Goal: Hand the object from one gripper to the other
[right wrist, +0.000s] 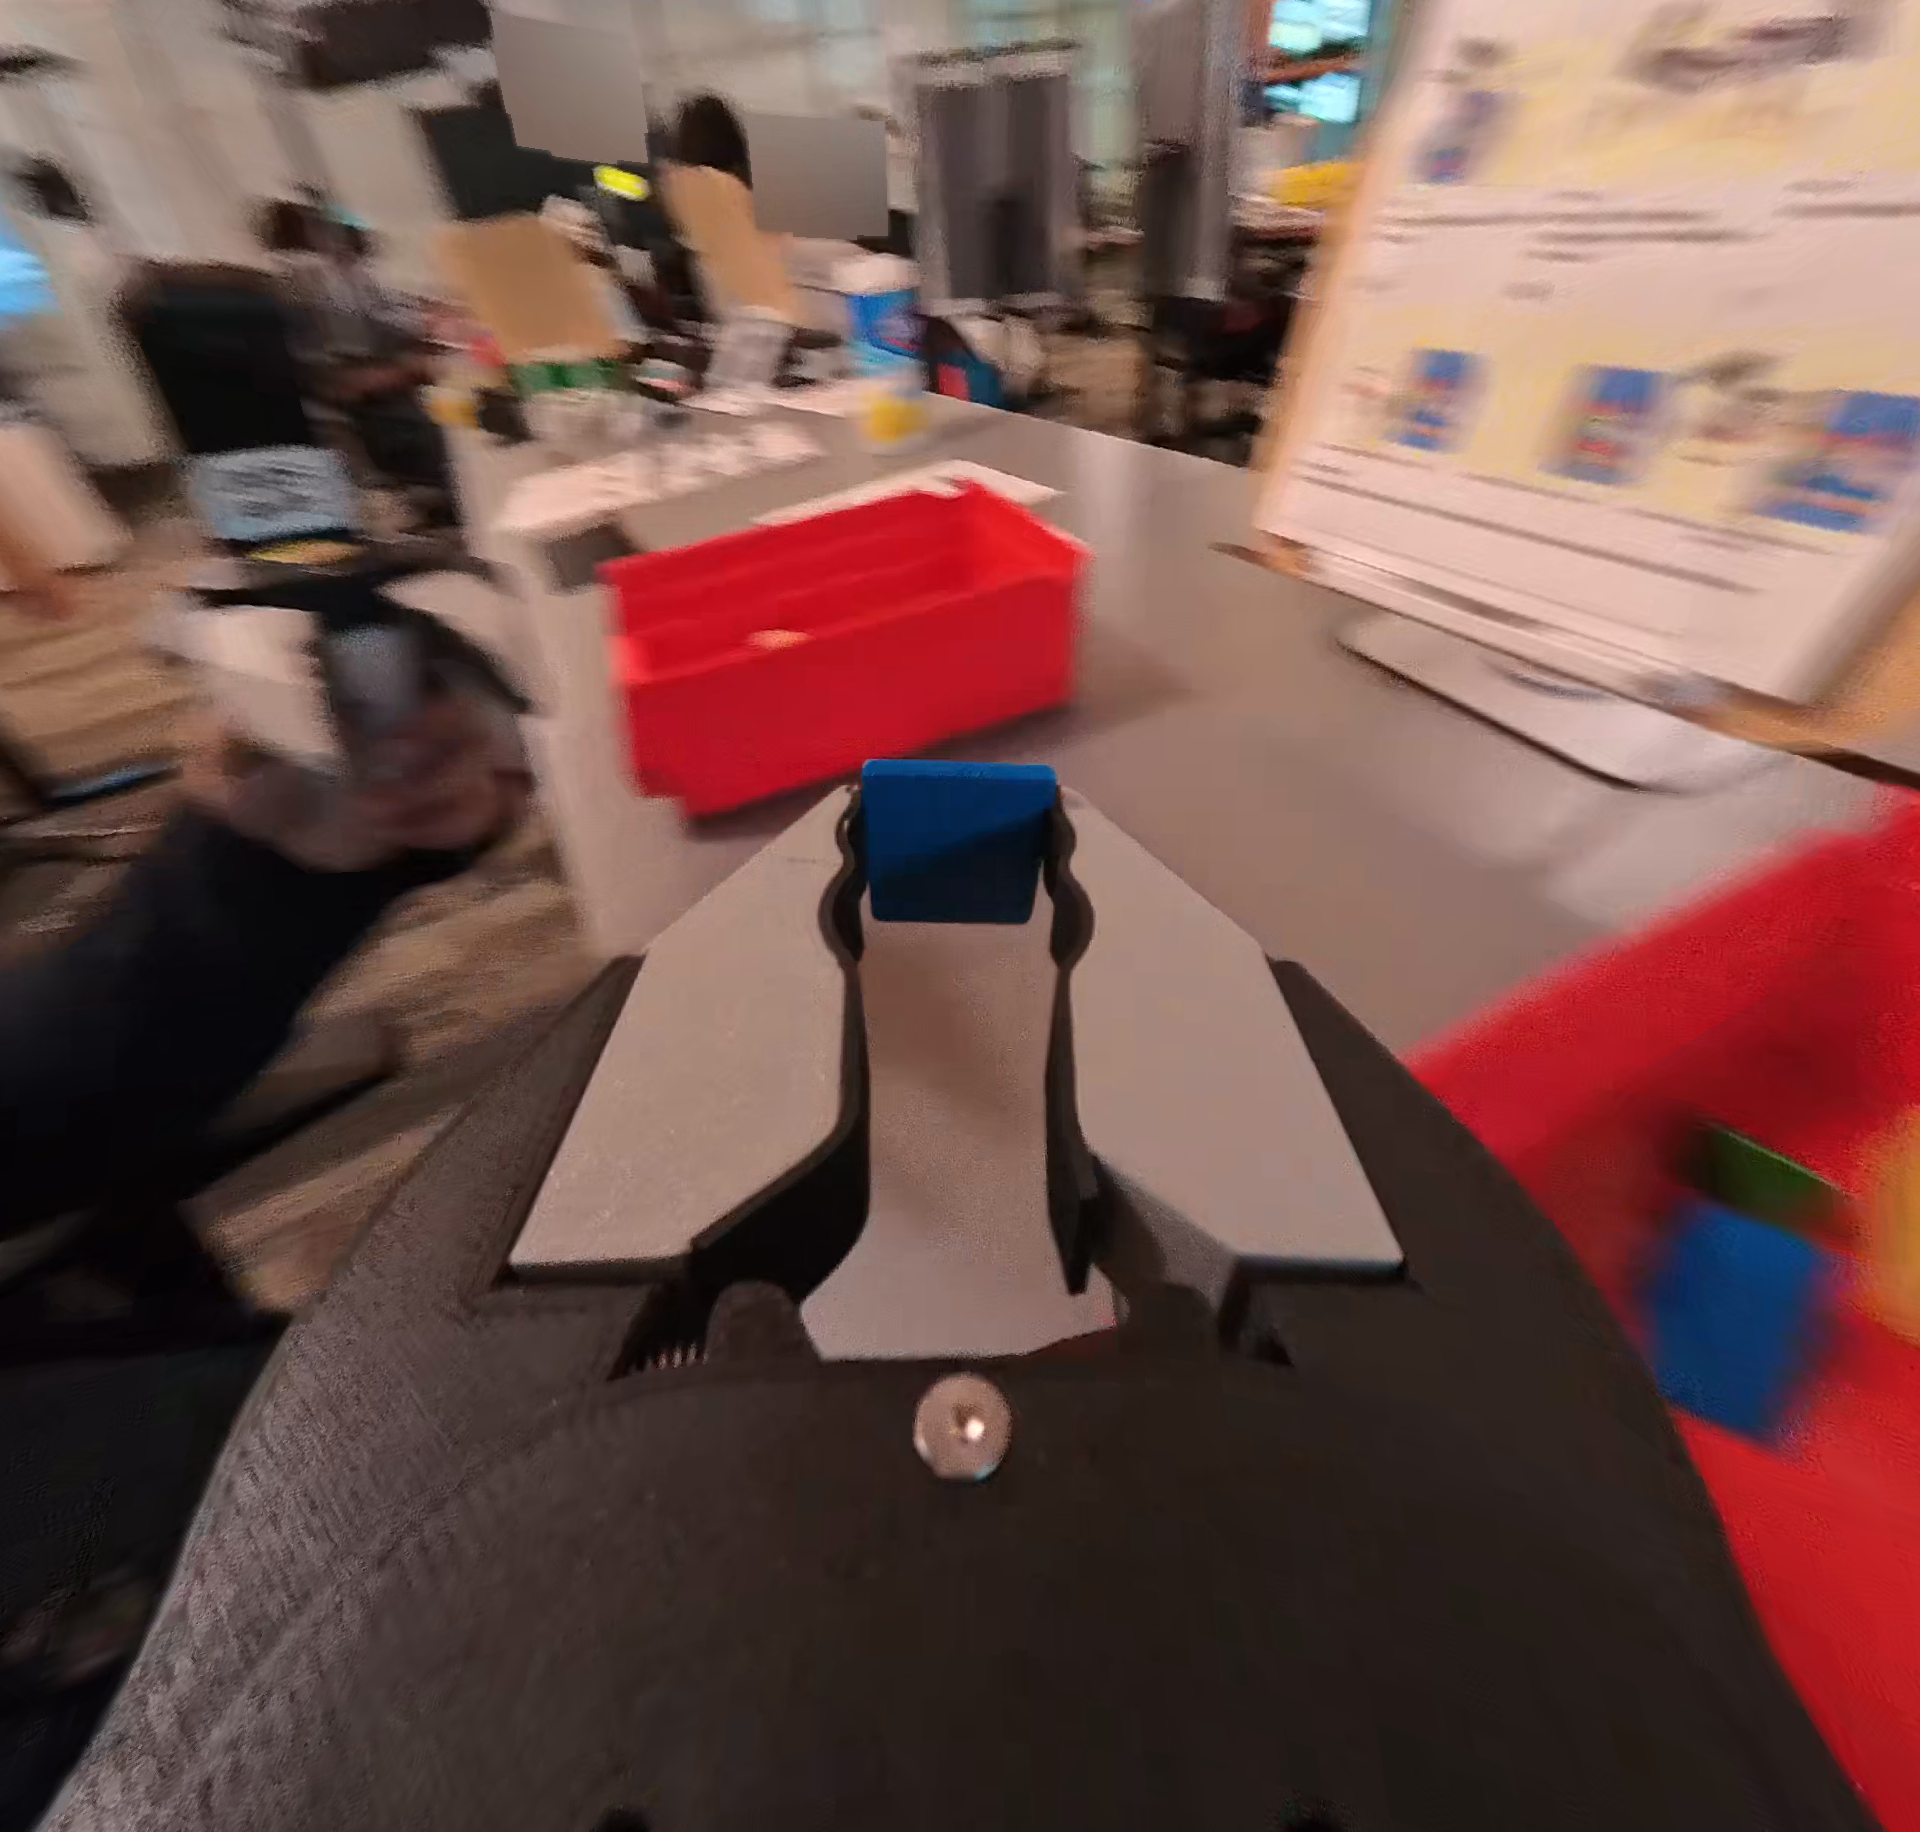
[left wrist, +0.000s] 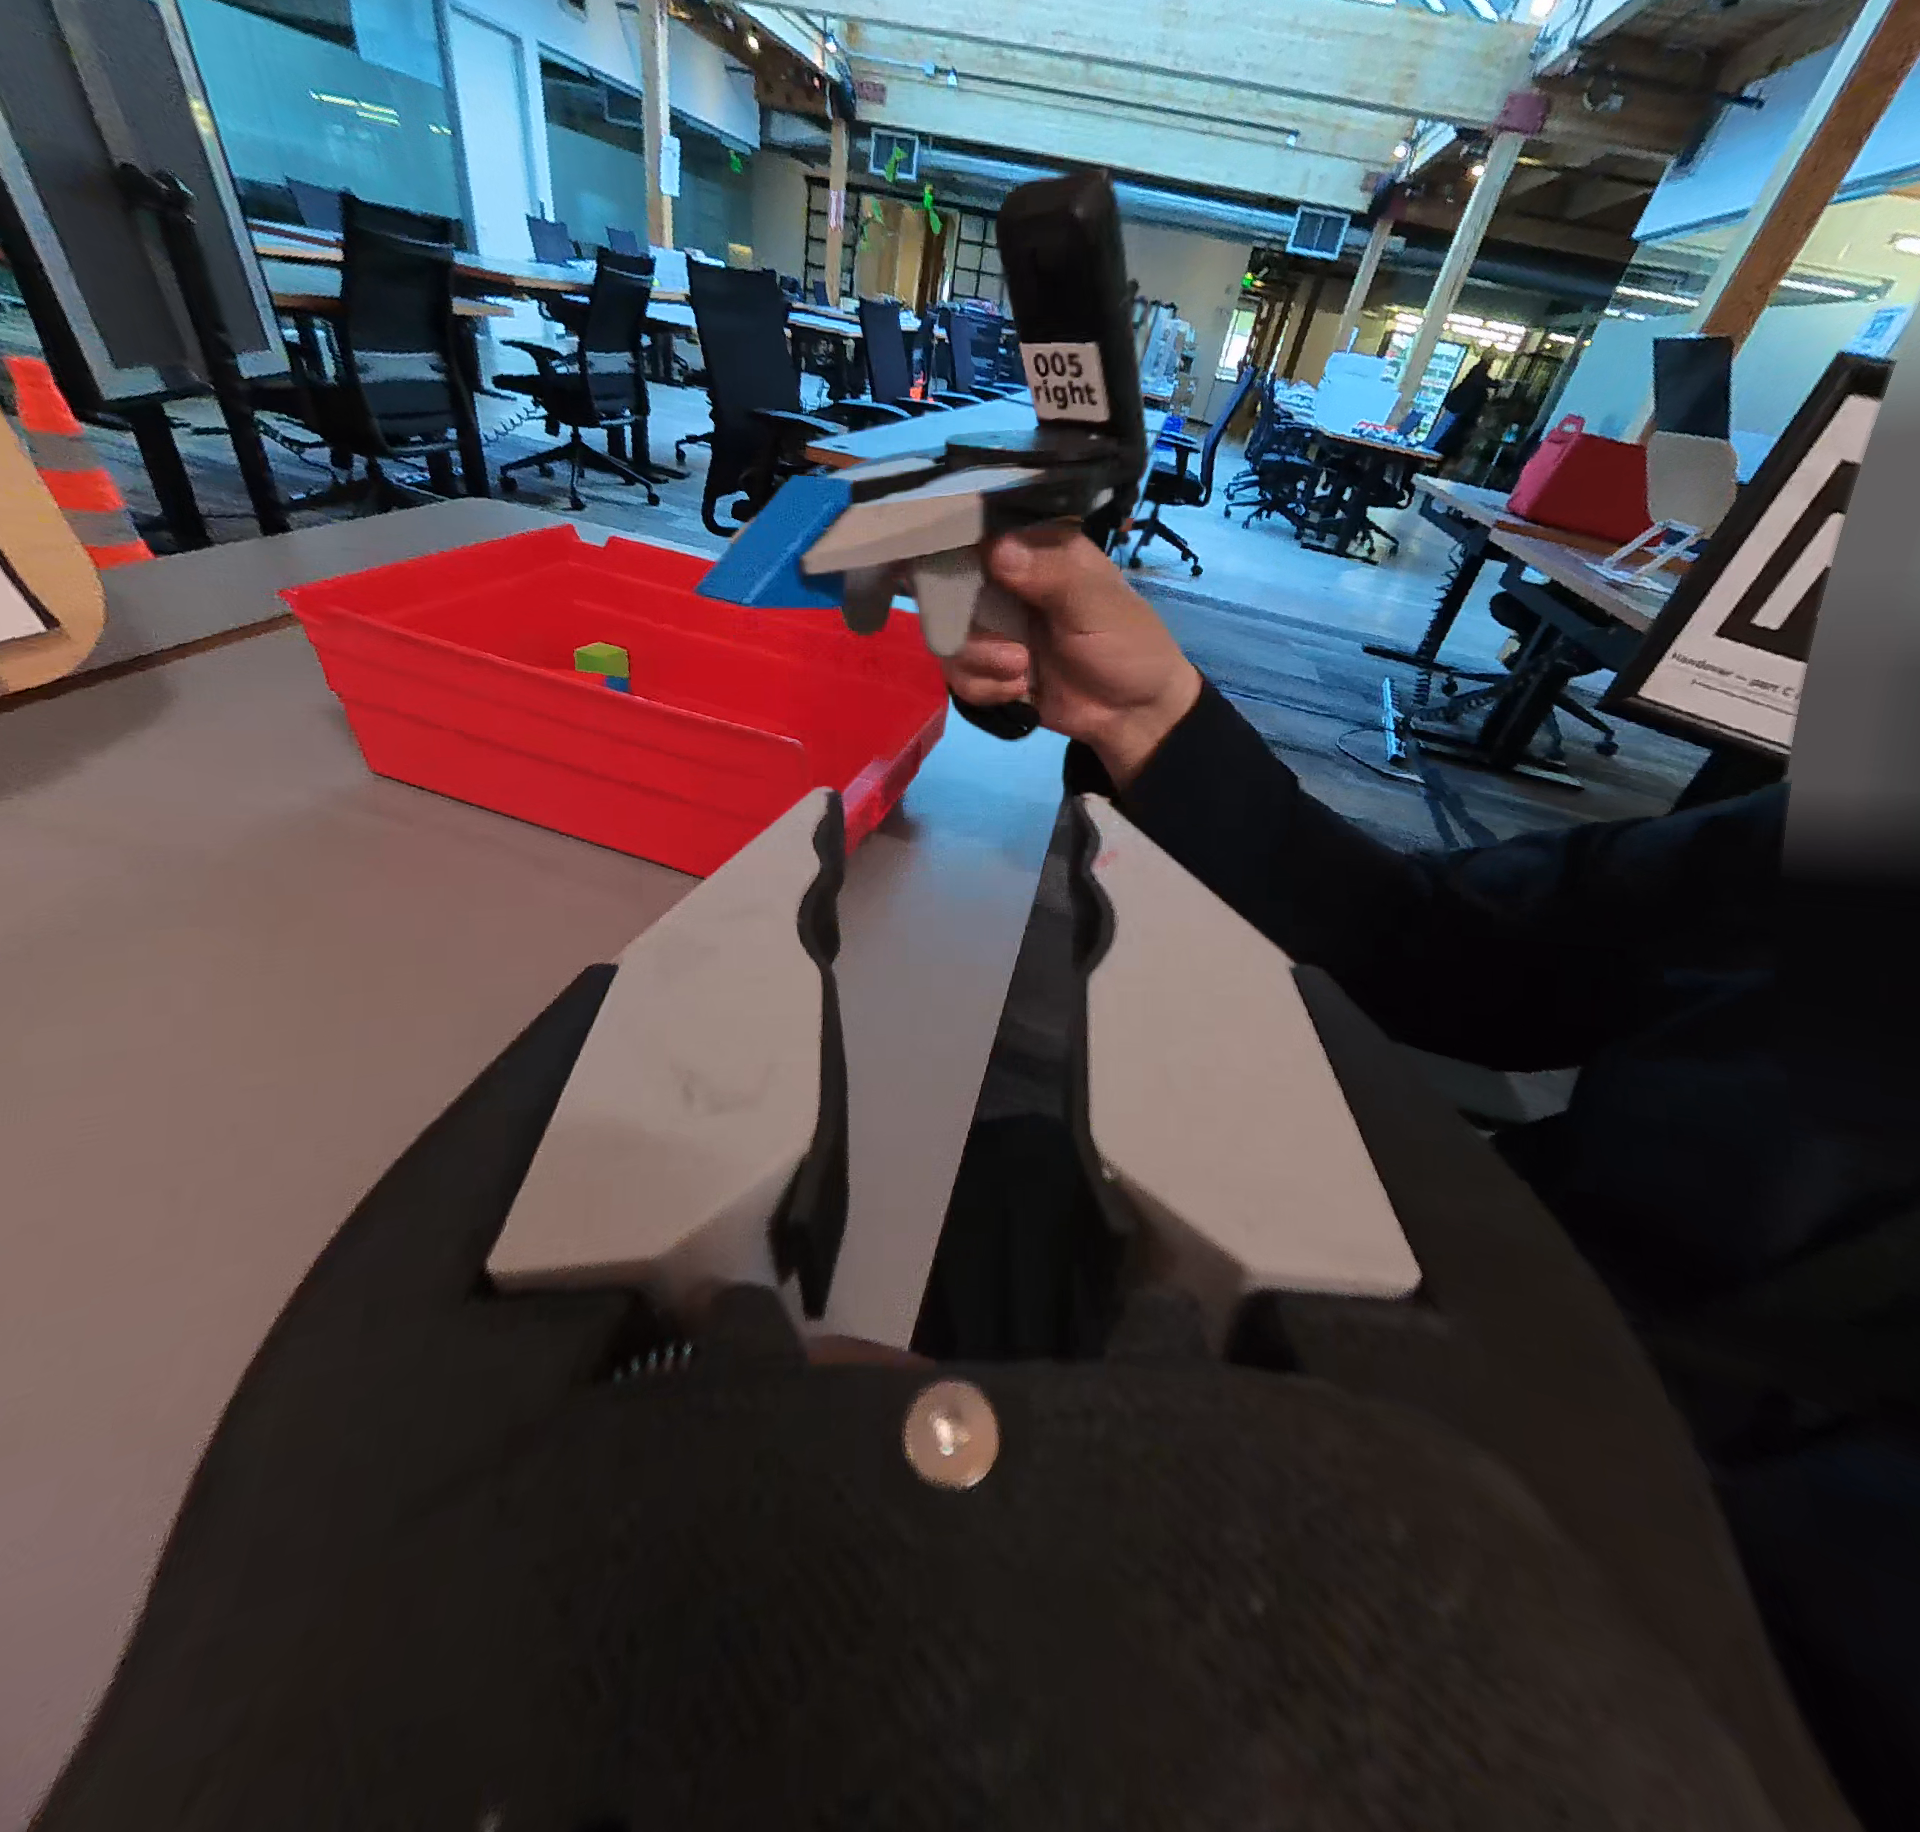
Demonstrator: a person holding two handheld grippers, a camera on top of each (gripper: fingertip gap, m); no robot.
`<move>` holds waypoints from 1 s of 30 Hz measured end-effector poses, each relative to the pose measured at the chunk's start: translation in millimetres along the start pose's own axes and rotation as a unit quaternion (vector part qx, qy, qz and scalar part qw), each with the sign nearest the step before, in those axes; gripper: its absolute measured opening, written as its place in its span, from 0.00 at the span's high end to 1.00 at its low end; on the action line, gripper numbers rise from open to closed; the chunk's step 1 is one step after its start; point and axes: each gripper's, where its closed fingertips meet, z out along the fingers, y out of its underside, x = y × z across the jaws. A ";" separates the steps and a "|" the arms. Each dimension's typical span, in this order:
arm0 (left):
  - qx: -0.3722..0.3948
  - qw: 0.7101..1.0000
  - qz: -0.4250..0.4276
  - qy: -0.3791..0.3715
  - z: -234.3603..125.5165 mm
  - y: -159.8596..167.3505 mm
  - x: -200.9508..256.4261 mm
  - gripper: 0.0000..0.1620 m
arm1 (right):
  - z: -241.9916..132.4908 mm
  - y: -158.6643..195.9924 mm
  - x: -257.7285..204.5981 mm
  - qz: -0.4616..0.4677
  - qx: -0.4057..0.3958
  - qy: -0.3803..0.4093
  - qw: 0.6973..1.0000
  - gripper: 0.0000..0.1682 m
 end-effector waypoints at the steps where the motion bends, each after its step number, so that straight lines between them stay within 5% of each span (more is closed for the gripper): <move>1: 0.002 1.000 -0.004 -0.002 -2.6 -2.1 -0.7 0.75 | -9.5 4.1 29.6 -0.002 -0.015 0.056 0.998 0.82; 5: 0.007 1.000 0.000 -0.007 -8.9 -7.0 -0.4 0.76 | -38.9 42.5 135.6 -0.003 -0.129 0.237 0.963 0.82; 13: -0.012 0.999 0.020 -0.049 -16.4 -5.6 -8.1 0.76 | -49.3 138.6 234.1 0.054 -0.373 0.337 0.863 0.81; 27: 0.007 0.991 -0.009 -0.130 -67.1 -21.9 -39.0 0.76 | -47.5 168.8 240.3 0.087 -0.430 0.320 0.839 0.81; 30: -0.032 0.969 -0.019 -0.245 -101.1 -13.5 -73.2 0.73 | -45.9 155.7 229.3 0.106 -0.398 0.309 0.857 0.80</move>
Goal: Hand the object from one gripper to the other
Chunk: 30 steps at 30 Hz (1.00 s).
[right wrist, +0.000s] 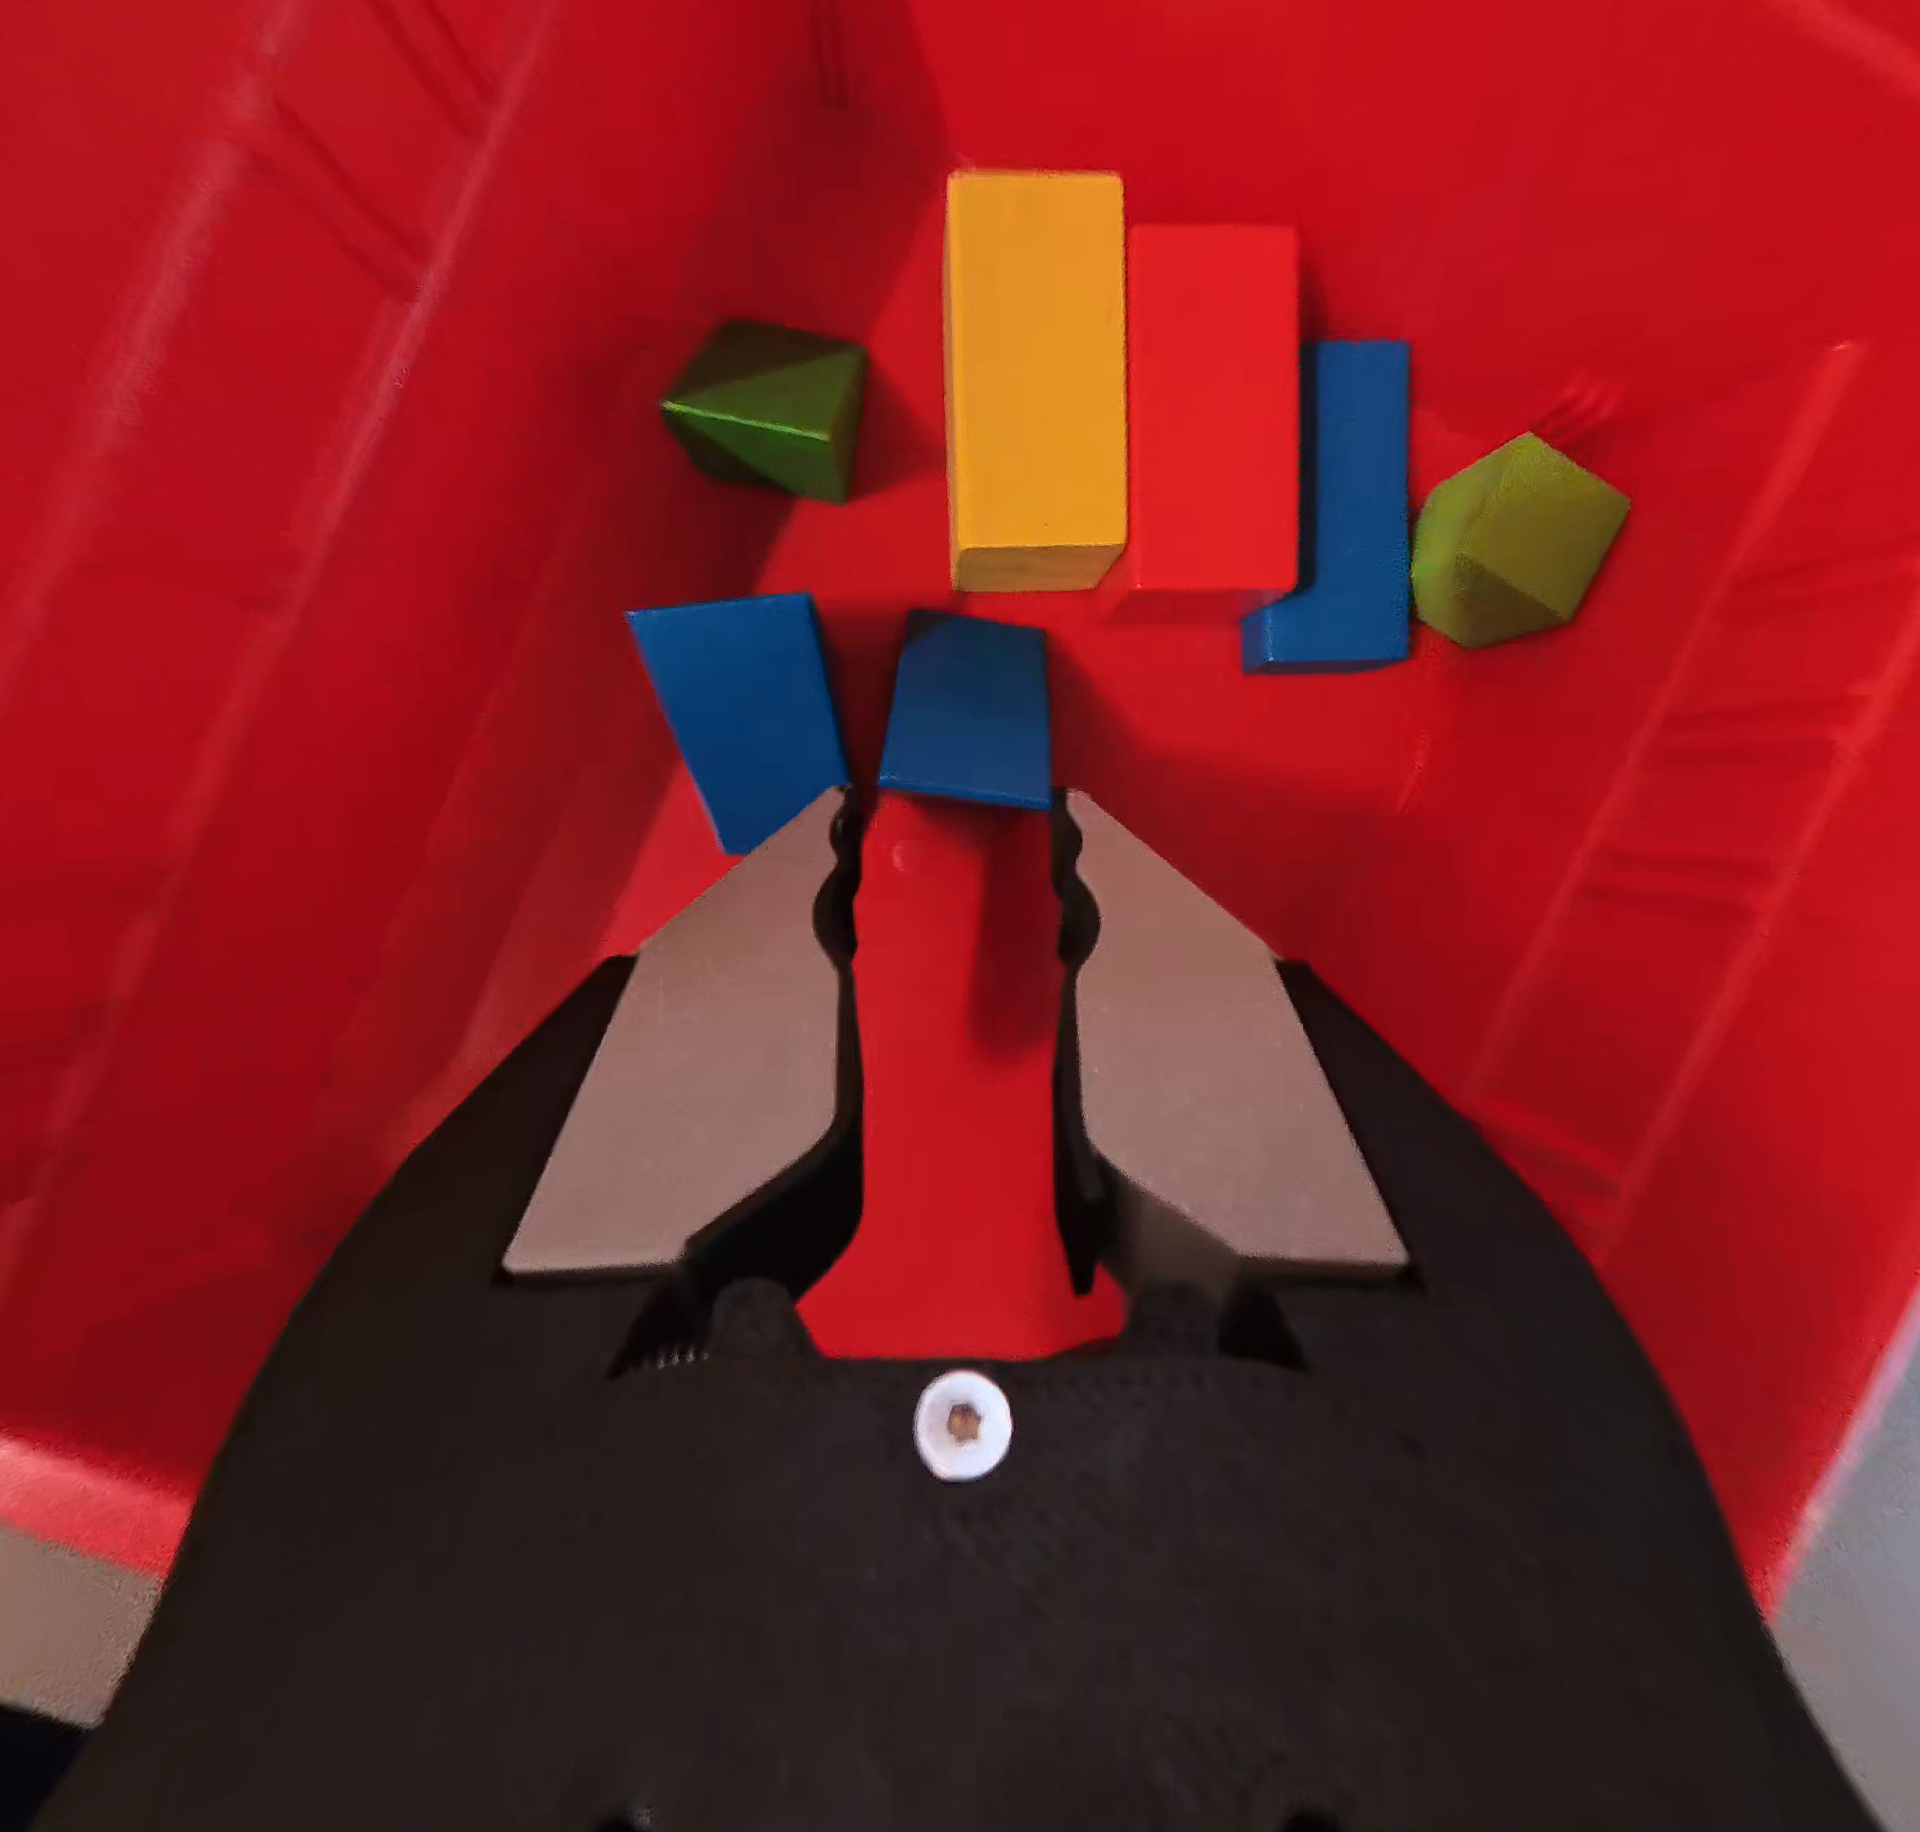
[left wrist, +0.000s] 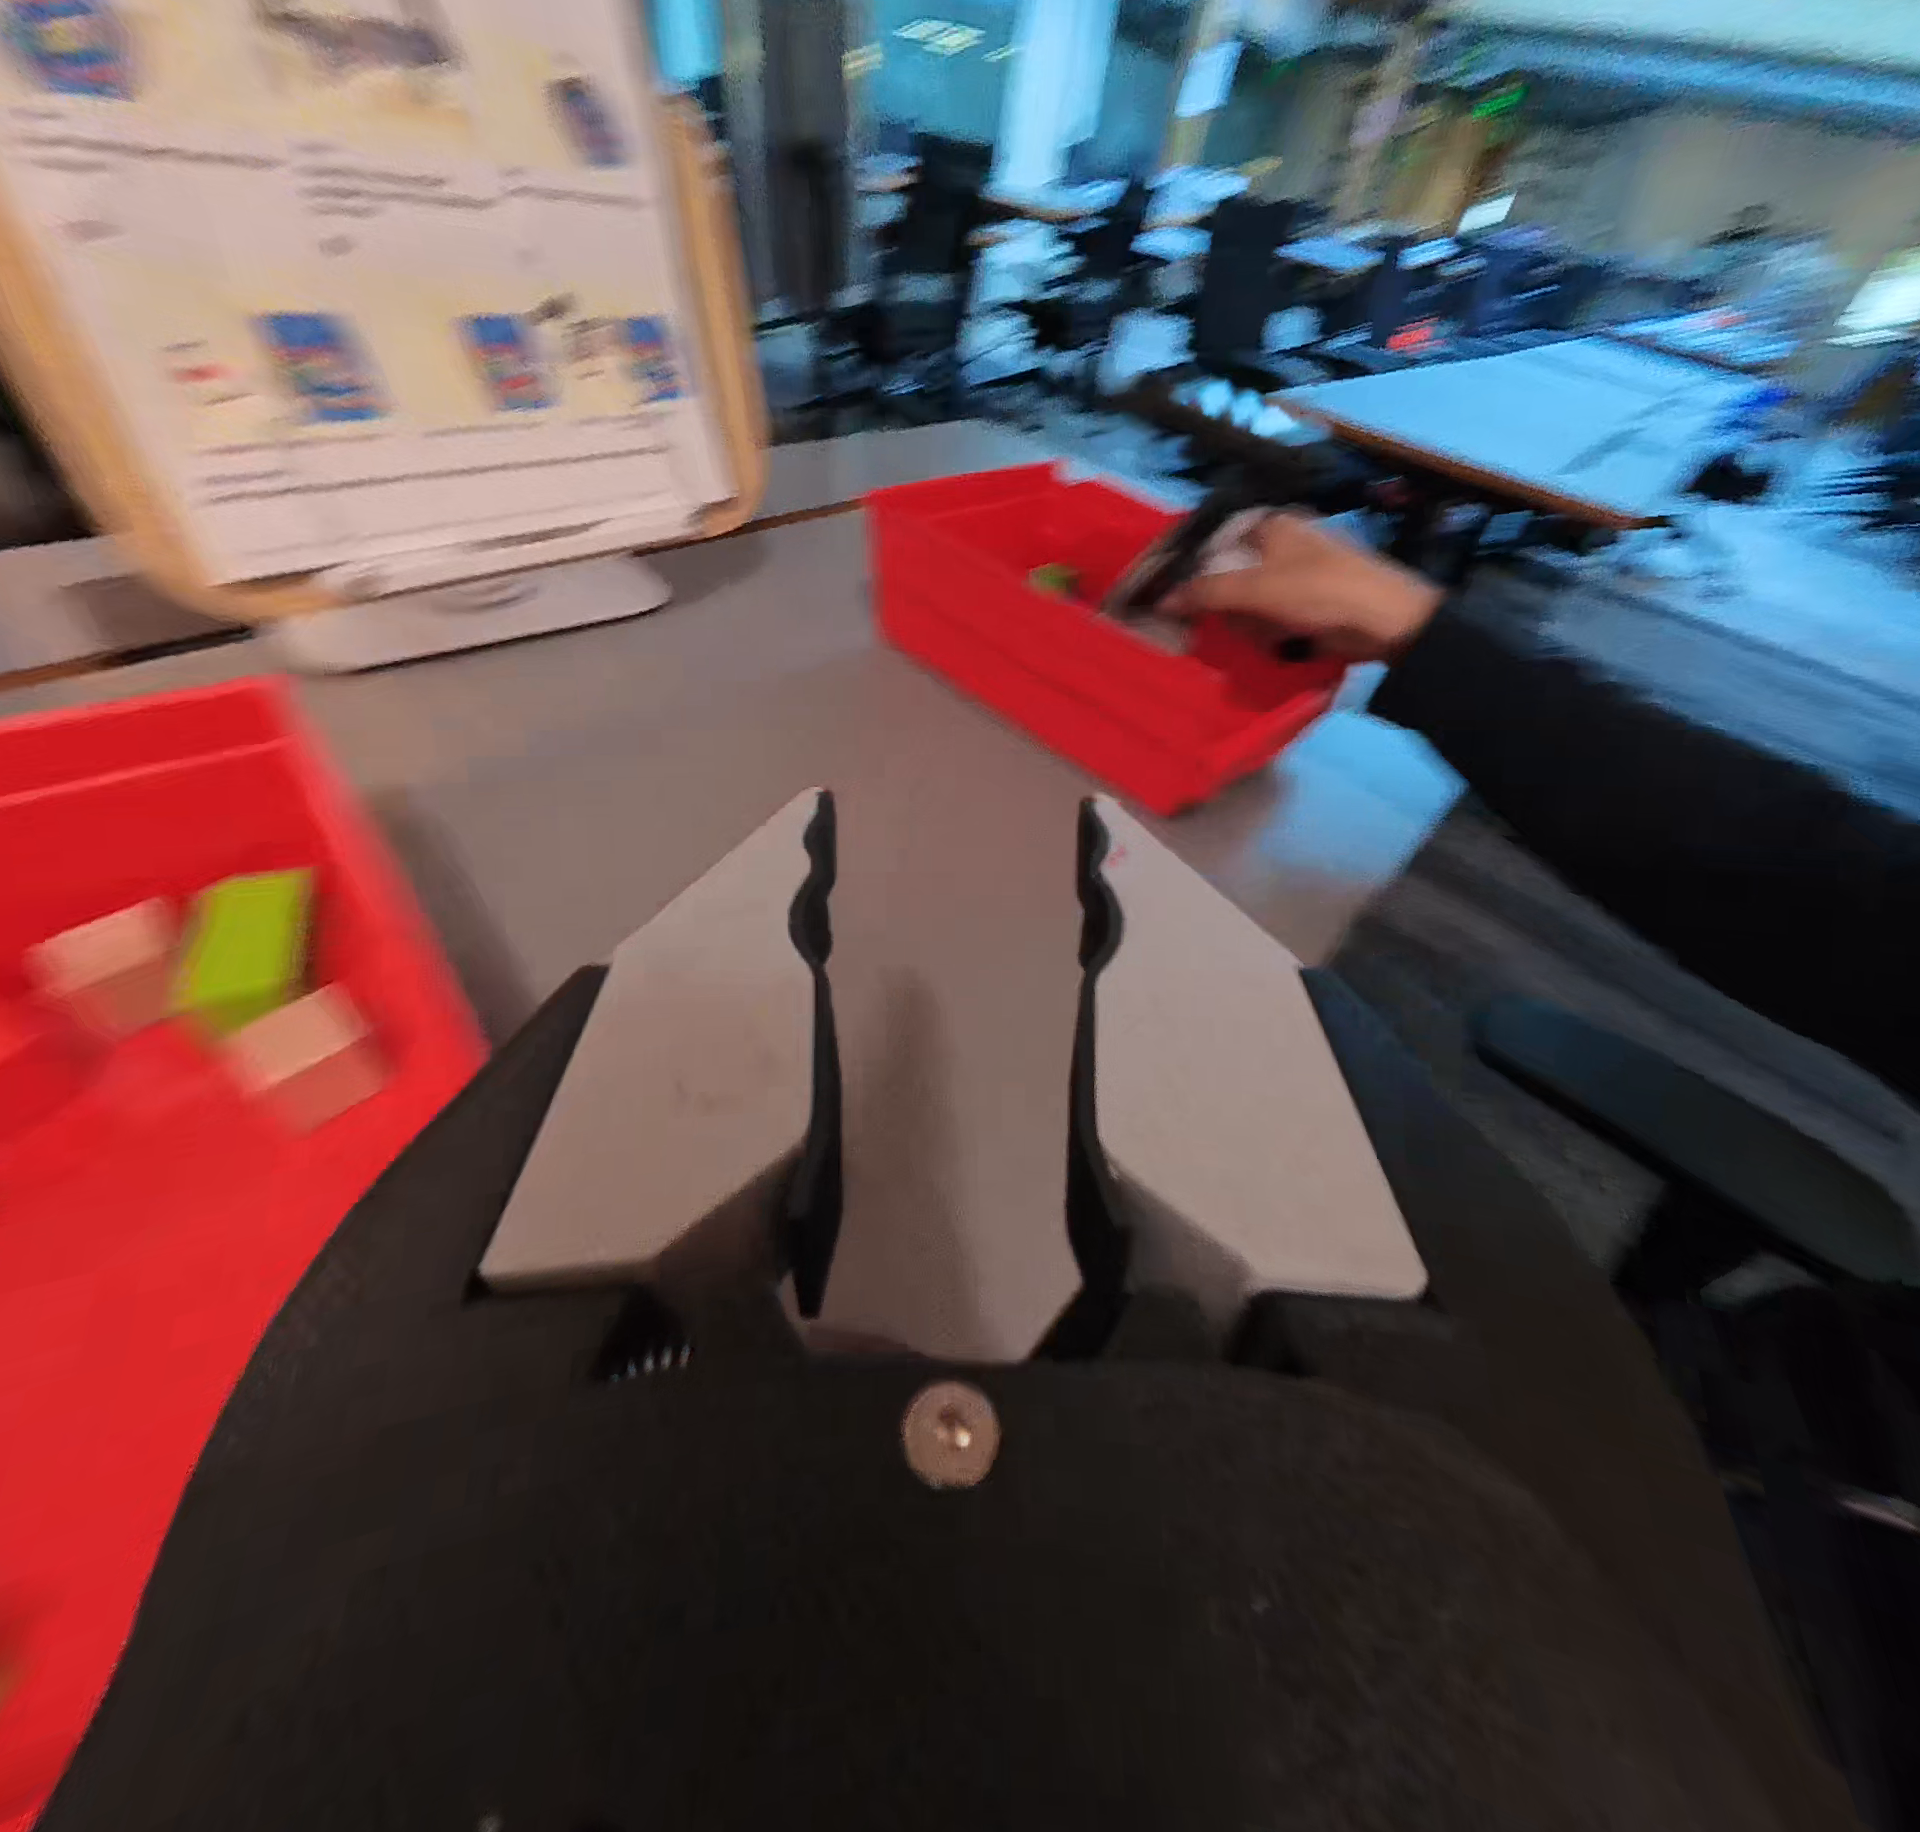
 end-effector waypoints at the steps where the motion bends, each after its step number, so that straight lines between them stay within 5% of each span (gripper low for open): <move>1: -0.010 0.998 0.002 -0.054 -10.7 2.3 -21.9 0.71 | -8.3 -3.2 -3.1 0.004 0.017 -0.006 1.000 0.77; 5: -0.048 0.965 -0.006 -0.259 -74.1 18.2 -107.2 0.71 | -56.6 -18.1 -33.2 0.005 0.115 -0.050 0.992 0.70; 10: -0.091 0.940 -0.045 -0.325 -114.2 39.9 -150.2 0.67 | -113.5 -20.6 -100.8 -0.037 0.216 -0.145 0.965 0.72; 18: -0.294 0.904 -0.018 -0.310 -88.4 75.8 -209.2 0.67 | -146.5 -11.5 -168.1 -0.113 0.257 -0.218 0.935 0.74; 25: -0.505 0.825 0.051 -0.248 -82.7 116.8 -265.8 0.66 | -163.3 -3.8 -177.7 -0.134 0.270 -0.235 0.924 0.74; 30: -0.564 0.798 0.024 -0.212 -74.9 130.1 -275.7 0.66 | -159.9 -4.0 -169.2 -0.121 0.270 -0.233 0.926 0.74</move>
